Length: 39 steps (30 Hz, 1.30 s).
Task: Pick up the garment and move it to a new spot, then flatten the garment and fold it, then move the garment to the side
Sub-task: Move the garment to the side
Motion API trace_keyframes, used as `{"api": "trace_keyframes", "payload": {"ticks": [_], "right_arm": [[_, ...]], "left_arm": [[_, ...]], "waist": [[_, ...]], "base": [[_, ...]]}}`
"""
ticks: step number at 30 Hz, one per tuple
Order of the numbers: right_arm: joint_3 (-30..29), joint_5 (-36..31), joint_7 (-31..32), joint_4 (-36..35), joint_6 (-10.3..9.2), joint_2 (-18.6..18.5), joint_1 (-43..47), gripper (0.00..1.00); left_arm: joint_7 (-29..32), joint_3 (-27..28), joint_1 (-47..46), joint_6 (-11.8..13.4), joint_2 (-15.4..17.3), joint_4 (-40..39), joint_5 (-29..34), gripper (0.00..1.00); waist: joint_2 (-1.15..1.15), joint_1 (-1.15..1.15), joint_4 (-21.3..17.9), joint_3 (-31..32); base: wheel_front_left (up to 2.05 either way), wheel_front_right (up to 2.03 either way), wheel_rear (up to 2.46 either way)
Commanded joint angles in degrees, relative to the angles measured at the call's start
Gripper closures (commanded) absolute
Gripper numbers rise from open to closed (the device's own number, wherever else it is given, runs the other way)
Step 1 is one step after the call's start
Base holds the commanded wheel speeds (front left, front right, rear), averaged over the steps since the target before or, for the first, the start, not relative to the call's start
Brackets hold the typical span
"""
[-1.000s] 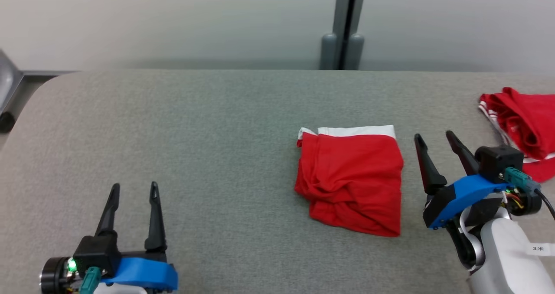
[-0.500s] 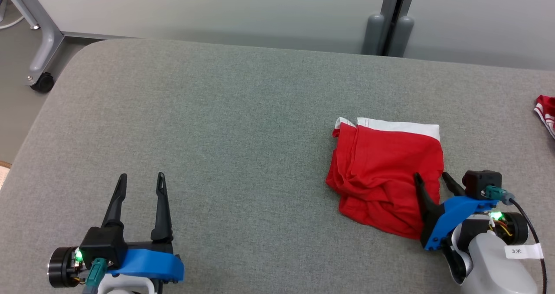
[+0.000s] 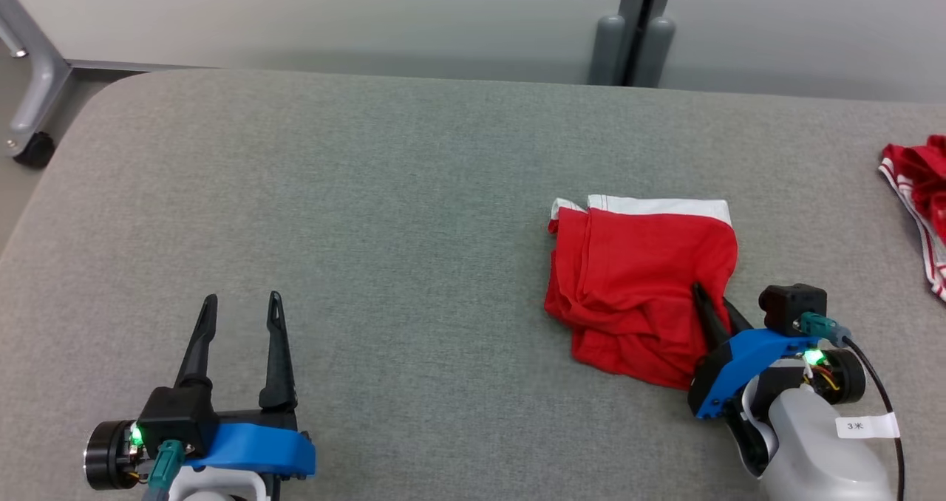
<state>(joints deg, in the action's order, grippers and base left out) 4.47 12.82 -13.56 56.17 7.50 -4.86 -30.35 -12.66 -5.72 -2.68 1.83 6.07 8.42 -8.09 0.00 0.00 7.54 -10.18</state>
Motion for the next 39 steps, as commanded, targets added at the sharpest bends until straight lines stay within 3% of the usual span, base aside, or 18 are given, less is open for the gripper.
{"api": "trace_keyframes", "payload": {"ticks": [1, 16, 26, 33, 39], "right_arm": [[0.66, 0.45, -0.55, -0.6, 0.0, -1.26, -0.53, 1.0], [4.34, 6.49, -1.39, -10.55, 0.0, -15.62, 2.28, 1.0], [7.15, 5.7, 0.07, -16.89, 0.0, -19.24, -2.17, 1.0], [9.58, 5.06, 5.87, -23.14, -0.01, -28.5, -8.57, 1.0], [11.11, 7.93, 10.99, -23.8, -0.01, -37.21, -14.2, 1.0]], "left_arm": [[-0.24, 0.12, -0.86, 0.17, 0.15, -0.28, -0.33, 0.0], [-0.34, -0.77, -5.92, 0.52, 0.99, -1.47, 0.11, 0.0], [-0.49, -1.44, -7.4, 0.66, 1.38, -0.86, -0.1, 0.0], [-0.53, -1.54, -7.8, 1.06, 1.65, -1.82, -0.31, 0.0], [-0.33, -2.0, -9.88, 1.13, 2.06, -3.34, 0.28, 0.0]], "waist": [[0.0, 0.0, -1.17, 0.04], [0.0, 0.0, -12.67, -6.56], [0.0, 0.0, -12.69, -7.44], [0.0, 0.0, -12.17, -10.29], [0.0, 0.0, -11.69, -14.51]], "base": [[0.0, 0.0, 0.0], [0.0, 0.0, 0.0], [0.0, 0.0, 0.0], [0.0, 0.0, 0.0], [0.0, 0.0, 0.0]]}}
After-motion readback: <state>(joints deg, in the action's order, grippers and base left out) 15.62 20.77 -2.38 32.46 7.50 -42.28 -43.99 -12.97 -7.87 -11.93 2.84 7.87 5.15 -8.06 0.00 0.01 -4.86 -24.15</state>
